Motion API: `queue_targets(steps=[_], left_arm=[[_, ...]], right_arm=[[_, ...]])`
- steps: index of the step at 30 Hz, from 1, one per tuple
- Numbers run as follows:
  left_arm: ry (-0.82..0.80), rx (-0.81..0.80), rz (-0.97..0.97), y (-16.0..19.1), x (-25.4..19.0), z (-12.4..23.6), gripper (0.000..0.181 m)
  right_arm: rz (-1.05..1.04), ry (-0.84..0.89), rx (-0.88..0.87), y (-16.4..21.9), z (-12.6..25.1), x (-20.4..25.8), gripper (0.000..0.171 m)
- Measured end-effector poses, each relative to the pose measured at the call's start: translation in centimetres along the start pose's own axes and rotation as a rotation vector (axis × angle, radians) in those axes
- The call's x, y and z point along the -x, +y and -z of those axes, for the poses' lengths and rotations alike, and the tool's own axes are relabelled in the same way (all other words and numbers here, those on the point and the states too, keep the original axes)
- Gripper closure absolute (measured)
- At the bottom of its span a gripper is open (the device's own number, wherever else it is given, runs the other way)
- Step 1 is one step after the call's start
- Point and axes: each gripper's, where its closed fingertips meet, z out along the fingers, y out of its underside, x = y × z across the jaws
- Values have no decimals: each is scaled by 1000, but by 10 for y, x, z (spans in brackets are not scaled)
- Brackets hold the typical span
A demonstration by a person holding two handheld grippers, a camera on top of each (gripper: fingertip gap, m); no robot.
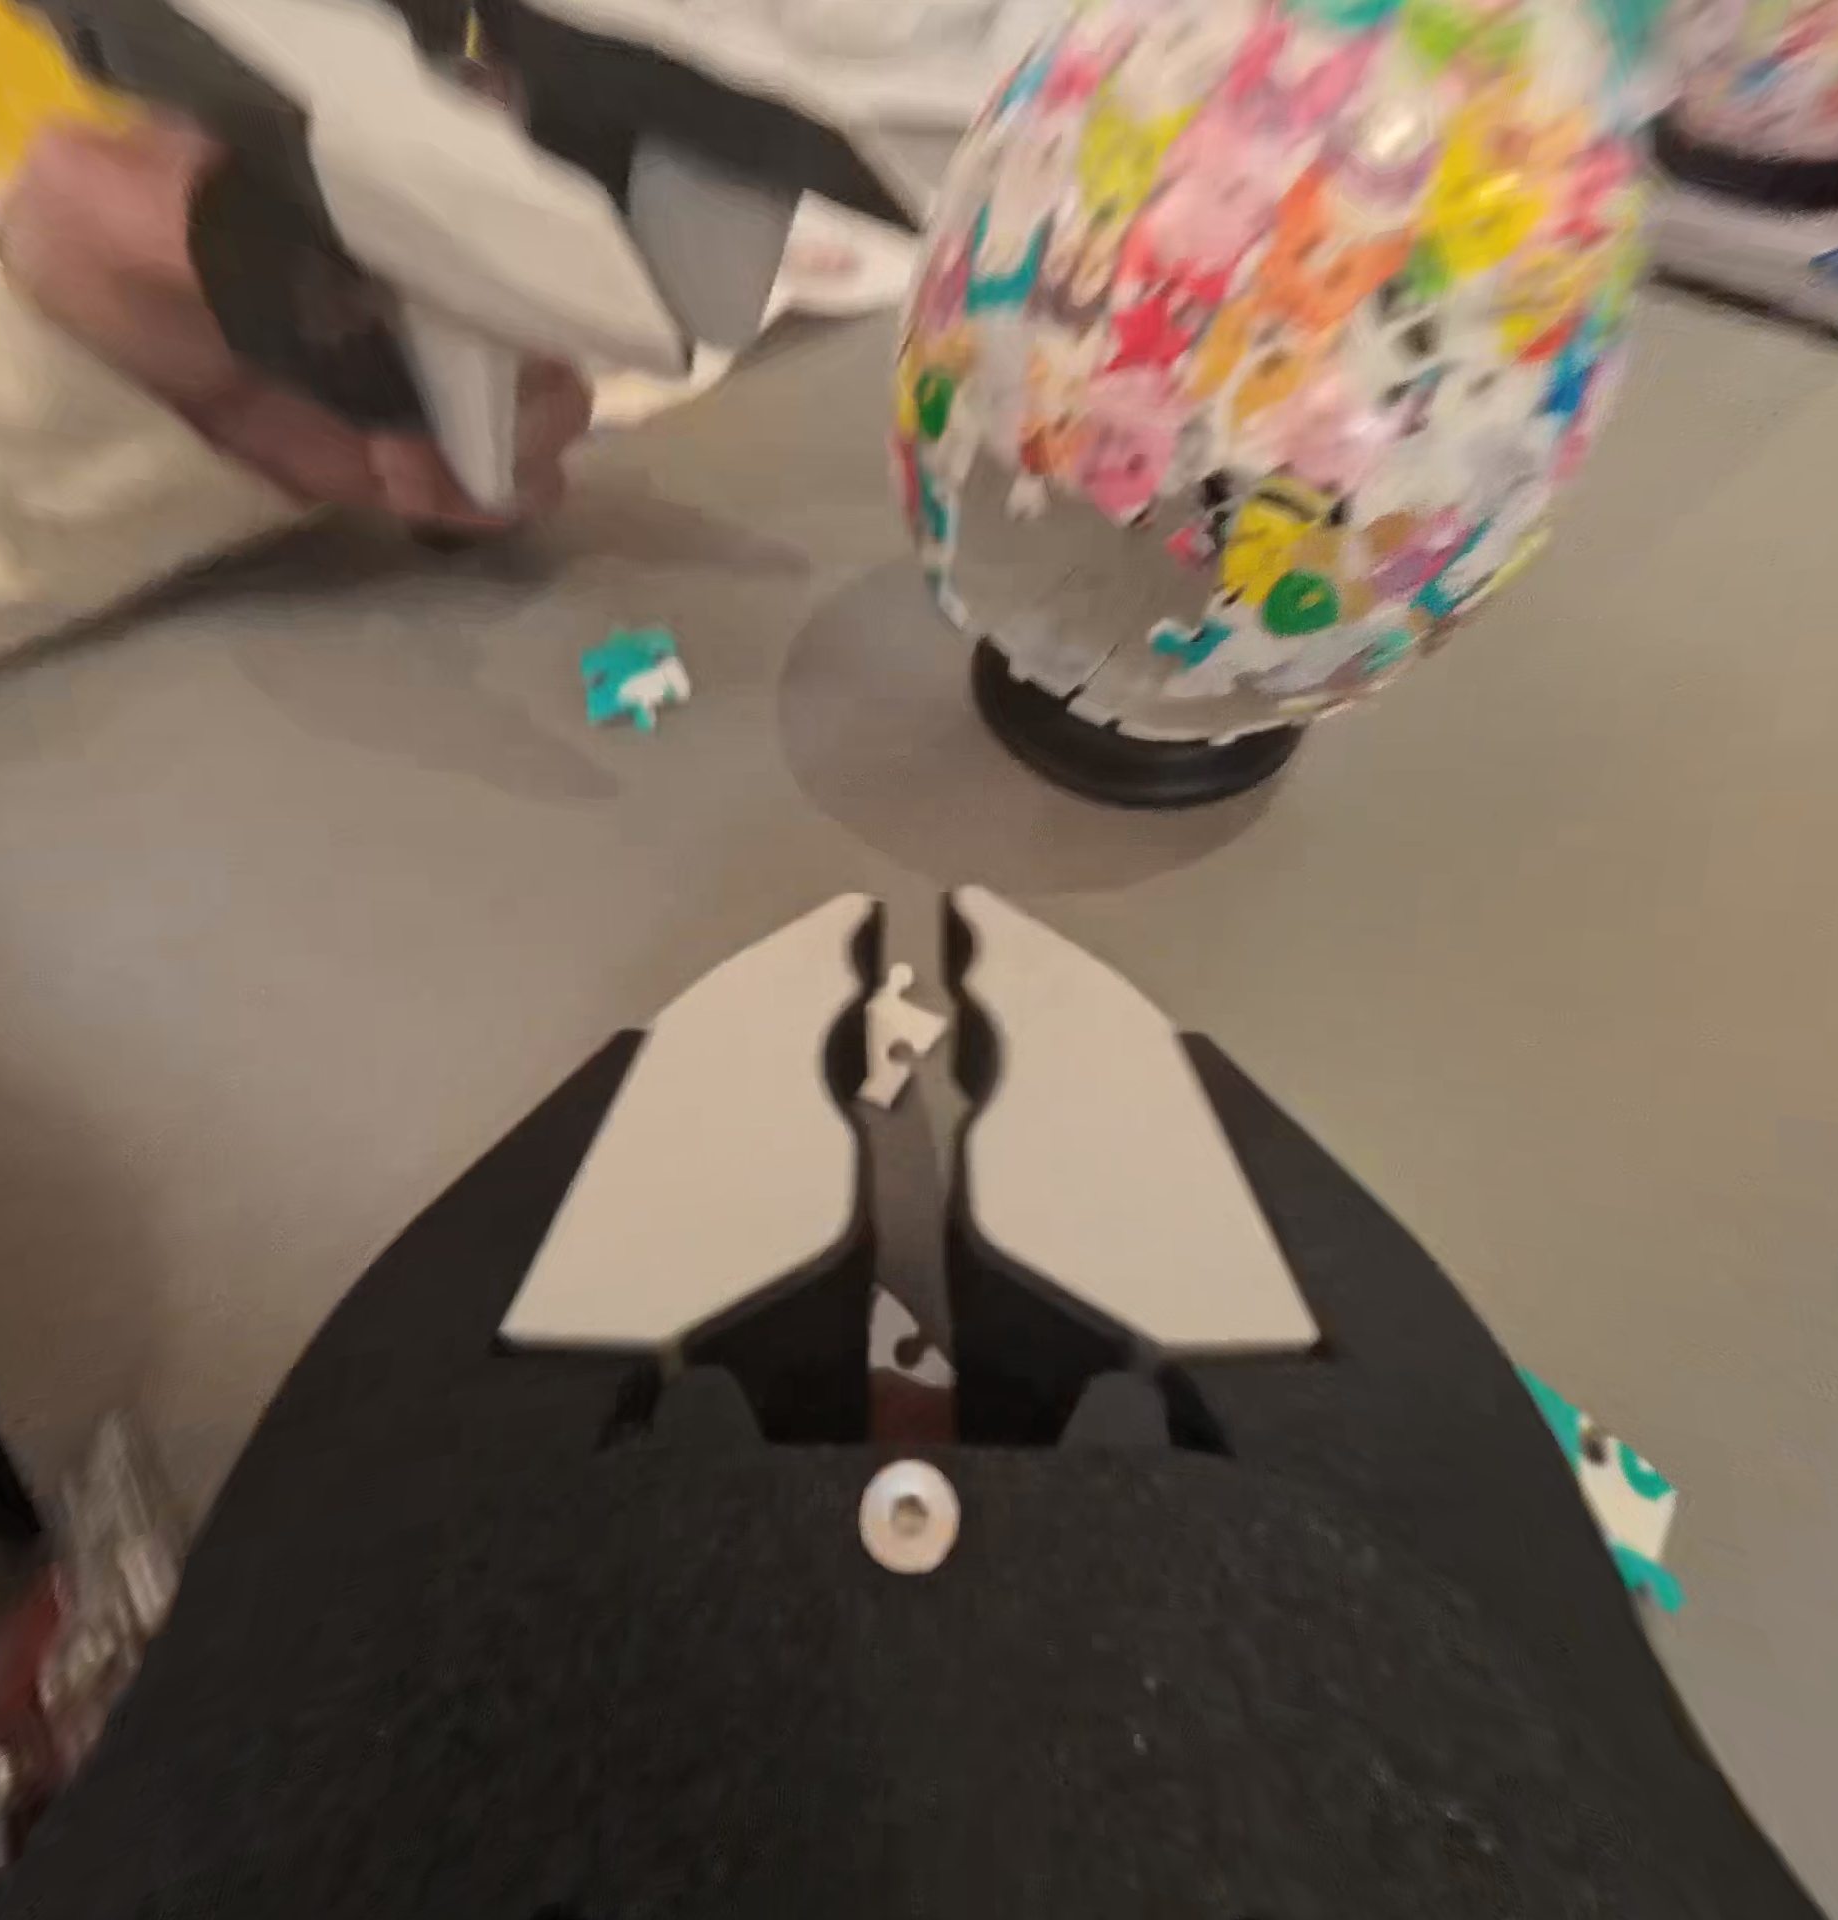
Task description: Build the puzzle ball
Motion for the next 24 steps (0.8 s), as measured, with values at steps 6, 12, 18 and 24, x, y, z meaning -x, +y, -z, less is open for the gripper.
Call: queue_targets(steps=[6,12,18,24], left_arm=[[11,-34,35,-4,-4,1,104],[21,-53,46,-8,-7,4,105],[37,-51,47,-7,-11,2,105],[53,-64,64,-10,-14,3,105]], right_arm=[[-456,-20,-199,-31,-17,-16,171],[-972,-14,-292,-28,-47,-25,171],[-1086,66,-245,-24,-66,-32,171],[-1135,67,-278,-28,-73,-36,171]])
